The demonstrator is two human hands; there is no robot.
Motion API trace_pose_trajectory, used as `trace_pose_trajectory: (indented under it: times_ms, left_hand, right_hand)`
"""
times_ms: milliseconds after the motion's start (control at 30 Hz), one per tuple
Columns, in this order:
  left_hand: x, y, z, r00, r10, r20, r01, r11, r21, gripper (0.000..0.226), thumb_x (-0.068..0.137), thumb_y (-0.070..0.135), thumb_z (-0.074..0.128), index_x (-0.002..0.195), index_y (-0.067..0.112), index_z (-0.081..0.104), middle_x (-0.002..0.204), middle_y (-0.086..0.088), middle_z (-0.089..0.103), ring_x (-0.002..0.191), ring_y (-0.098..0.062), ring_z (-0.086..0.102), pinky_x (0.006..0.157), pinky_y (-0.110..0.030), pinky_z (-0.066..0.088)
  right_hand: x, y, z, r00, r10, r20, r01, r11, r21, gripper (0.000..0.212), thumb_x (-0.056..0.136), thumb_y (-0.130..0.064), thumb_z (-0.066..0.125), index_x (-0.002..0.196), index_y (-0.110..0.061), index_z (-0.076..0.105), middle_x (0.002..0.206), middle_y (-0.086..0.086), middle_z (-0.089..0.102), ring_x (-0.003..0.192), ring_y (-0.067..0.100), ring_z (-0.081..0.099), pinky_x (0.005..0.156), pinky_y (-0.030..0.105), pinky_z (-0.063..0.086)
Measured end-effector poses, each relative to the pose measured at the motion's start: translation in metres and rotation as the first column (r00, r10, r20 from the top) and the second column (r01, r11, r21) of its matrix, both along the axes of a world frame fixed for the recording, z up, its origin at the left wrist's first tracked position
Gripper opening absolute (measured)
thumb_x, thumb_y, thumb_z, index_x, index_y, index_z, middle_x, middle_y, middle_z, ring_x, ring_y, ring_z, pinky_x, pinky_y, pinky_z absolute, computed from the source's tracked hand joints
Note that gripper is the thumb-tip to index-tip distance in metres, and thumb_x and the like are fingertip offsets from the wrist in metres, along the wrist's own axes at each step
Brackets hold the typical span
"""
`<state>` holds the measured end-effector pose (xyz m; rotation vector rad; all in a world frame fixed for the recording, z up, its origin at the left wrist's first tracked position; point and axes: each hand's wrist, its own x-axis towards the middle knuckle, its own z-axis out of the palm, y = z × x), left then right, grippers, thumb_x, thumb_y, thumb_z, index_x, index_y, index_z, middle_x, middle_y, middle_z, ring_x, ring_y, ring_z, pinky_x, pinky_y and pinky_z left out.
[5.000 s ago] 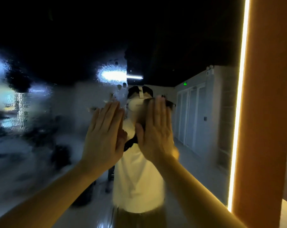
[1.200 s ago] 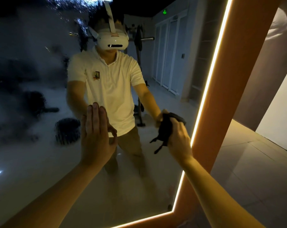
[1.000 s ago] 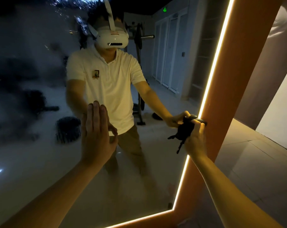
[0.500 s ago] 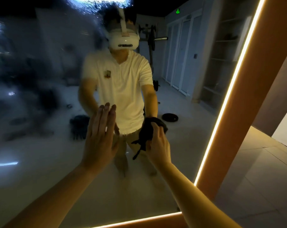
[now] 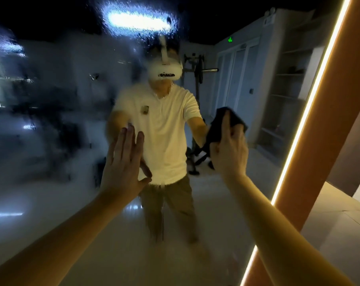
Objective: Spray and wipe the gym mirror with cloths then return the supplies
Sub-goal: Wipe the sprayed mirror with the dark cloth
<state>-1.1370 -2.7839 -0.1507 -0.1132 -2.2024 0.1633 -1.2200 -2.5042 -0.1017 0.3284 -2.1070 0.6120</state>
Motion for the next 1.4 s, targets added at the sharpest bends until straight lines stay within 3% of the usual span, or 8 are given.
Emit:
trace_pose_trajectory:
  times_ms: [133, 267, 433, 567, 733, 1133, 1267, 1400]
  left_hand:
    - [0.002, 0.003, -0.001, 0.999, 0.032, -0.005, -0.032, 0.999, -0.032, 0.140, 0.065, 0.058, 0.091, 0.164, 0.001, 0.010, 0.171, -0.027, 0.003, 0.159, -0.044, 0.007, 0.126, -0.059, 0.019]
    - [0.007, 0.005, 0.004, 0.998, 0.043, 0.038, -0.042, 0.999, -0.023, 0.137, 0.067, 0.060, 0.088, 0.165, 0.002, 0.012, 0.171, -0.026, 0.005, 0.158, -0.044, 0.009, 0.126, -0.060, 0.020]
    - [0.016, -0.001, 0.037, 0.998, -0.066, -0.025, 0.066, 0.998, 0.015, 0.099, 0.085, 0.050, 0.076, 0.161, 0.004, 0.031, 0.167, -0.021, 0.025, 0.155, -0.040, 0.024, 0.127, -0.051, 0.014]
    - [0.004, -0.003, 0.085, 0.994, -0.069, -0.086, 0.064, 0.997, -0.051, 0.091, 0.088, 0.046, 0.073, 0.159, 0.004, 0.035, 0.167, -0.022, 0.026, 0.154, -0.041, 0.025, 0.127, -0.057, 0.018]
    - [-0.010, -0.001, 0.153, 0.975, -0.072, -0.212, 0.045, 0.991, -0.129, 0.076, 0.096, 0.044, 0.065, 0.155, 0.003, 0.042, 0.165, -0.022, 0.030, 0.152, -0.041, 0.029, 0.126, -0.057, 0.021]
    - [-0.031, -0.017, 0.281, 0.947, 0.031, -0.320, -0.075, 0.989, -0.124, 0.107, 0.097, 0.081, 0.010, 0.162, -0.003, 0.019, 0.171, -0.021, 0.013, 0.160, -0.036, 0.010, 0.130, -0.052, 0.010]
    - [-0.037, -0.024, 0.284, 0.948, 0.044, -0.315, -0.095, 0.984, -0.148, 0.110, 0.095, 0.084, 0.010, 0.162, -0.003, 0.021, 0.171, -0.021, 0.016, 0.159, -0.036, 0.014, 0.128, -0.054, 0.016]
    - [-0.035, -0.028, 0.284, 0.945, 0.024, -0.325, -0.083, 0.982, -0.169, 0.108, 0.096, 0.083, 0.015, 0.162, -0.002, 0.024, 0.170, -0.021, 0.019, 0.159, -0.036, 0.016, 0.128, -0.054, 0.018]
  right_hand:
    - [0.001, -0.015, 0.010, 0.997, -0.082, -0.015, 0.080, 0.992, -0.101, 0.088, 0.092, -0.015, 0.066, 0.165, -0.017, 0.016, 0.137, 0.026, 0.042, 0.119, 0.042, 0.050, 0.099, 0.057, 0.047]
    - [0.016, -0.058, -0.030, 0.995, 0.096, -0.018, -0.090, 0.972, 0.216, 0.084, 0.091, -0.015, 0.067, 0.163, -0.026, 0.024, 0.125, 0.018, 0.046, 0.111, 0.039, 0.052, 0.096, 0.052, 0.051]
    - [0.009, -0.060, -0.032, 0.975, 0.189, -0.117, -0.111, 0.872, 0.477, 0.085, 0.082, -0.021, 0.076, 0.158, -0.026, 0.037, 0.111, 0.010, 0.047, 0.097, 0.030, 0.052, 0.088, 0.044, 0.051]
    - [-0.004, -0.057, 0.035, 0.962, 0.161, -0.223, -0.037, 0.880, 0.474, 0.076, 0.087, -0.023, 0.063, 0.158, -0.029, 0.036, 0.114, 0.012, 0.049, 0.100, 0.034, 0.054, 0.089, 0.047, 0.050]
    - [-0.014, -0.055, 0.136, 0.915, 0.107, -0.390, 0.066, 0.912, 0.405, 0.075, 0.087, -0.023, 0.066, 0.158, -0.025, 0.039, 0.113, 0.016, 0.051, 0.099, 0.037, 0.055, 0.085, 0.046, 0.047]
    - [-0.015, -0.068, 0.331, 0.891, -0.070, -0.449, 0.184, 0.959, 0.215, 0.070, 0.100, -0.027, 0.049, 0.164, -0.023, 0.020, 0.130, 0.018, 0.046, 0.112, 0.033, 0.053, 0.096, 0.043, 0.042]
    - [-0.010, -0.083, 0.327, 0.893, -0.143, -0.427, 0.211, 0.971, 0.116, 0.072, 0.099, -0.032, 0.049, 0.163, -0.019, 0.019, 0.134, 0.019, 0.045, 0.115, 0.033, 0.052, 0.097, 0.043, 0.042]
    - [-0.002, -0.101, 0.262, 0.878, 0.047, -0.476, 0.176, 0.893, 0.415, 0.076, 0.093, -0.035, 0.051, 0.161, -0.016, 0.026, 0.120, 0.014, 0.047, 0.103, 0.031, 0.052, 0.085, 0.041, 0.041]
